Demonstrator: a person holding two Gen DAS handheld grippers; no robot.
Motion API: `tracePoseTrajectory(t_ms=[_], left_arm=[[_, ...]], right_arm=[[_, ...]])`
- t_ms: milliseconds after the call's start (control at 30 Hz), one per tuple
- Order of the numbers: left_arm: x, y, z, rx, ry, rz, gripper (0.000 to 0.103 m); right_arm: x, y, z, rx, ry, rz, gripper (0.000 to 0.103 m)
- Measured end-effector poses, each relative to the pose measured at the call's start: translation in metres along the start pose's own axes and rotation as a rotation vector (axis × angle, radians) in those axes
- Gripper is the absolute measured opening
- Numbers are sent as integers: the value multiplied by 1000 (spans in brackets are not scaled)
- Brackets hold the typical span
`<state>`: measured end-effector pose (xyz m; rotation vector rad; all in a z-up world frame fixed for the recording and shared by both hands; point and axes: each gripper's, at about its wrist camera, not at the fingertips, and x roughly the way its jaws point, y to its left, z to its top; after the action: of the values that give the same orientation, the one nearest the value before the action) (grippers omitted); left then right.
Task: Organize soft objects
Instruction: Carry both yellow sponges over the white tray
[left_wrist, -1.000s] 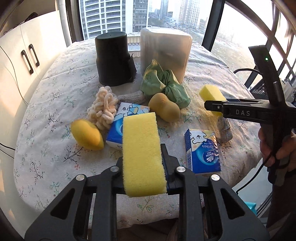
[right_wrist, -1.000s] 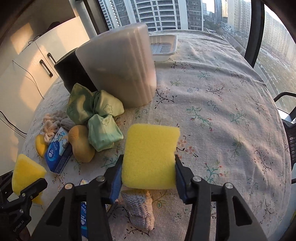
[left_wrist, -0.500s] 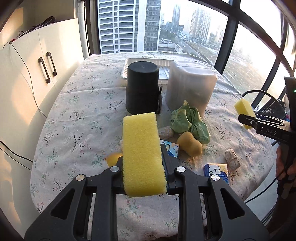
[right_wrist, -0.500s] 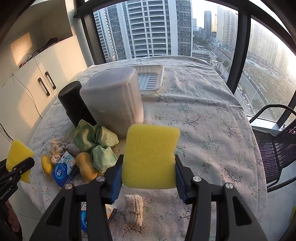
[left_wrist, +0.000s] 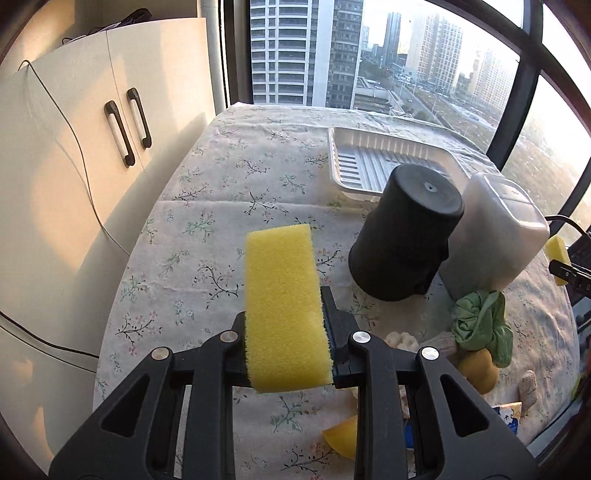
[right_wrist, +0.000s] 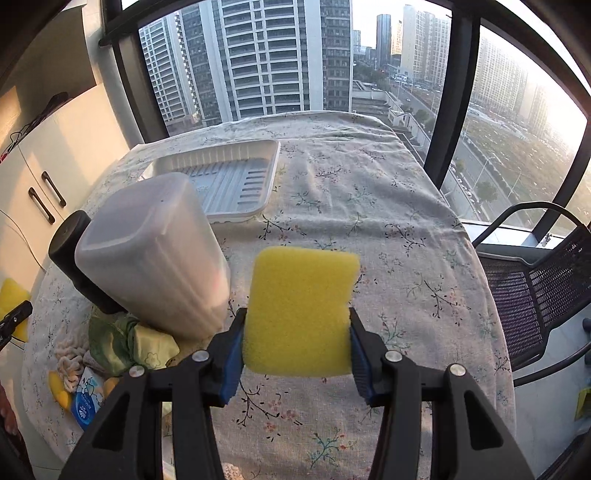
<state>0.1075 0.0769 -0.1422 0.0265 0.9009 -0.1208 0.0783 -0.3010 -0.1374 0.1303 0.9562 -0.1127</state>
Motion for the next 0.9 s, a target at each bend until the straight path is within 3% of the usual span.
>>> tracePoseTrajectory(t_ms=[300, 467, 667, 900], left_arm=[[71, 38, 58, -32, 29, 82, 22], [107, 43, 86, -6, 26, 79, 22], [137, 29, 123, 13, 14, 9, 22], [165, -21, 172, 119, -51, -88, 22]], right_arm=[[31, -10, 53, -14, -38, -33, 52], [55, -11, 85, -24, -36, -43, 52], [87, 4, 125, -66, -43, -7, 52], [130, 32, 173, -96, -37, 97, 52]])
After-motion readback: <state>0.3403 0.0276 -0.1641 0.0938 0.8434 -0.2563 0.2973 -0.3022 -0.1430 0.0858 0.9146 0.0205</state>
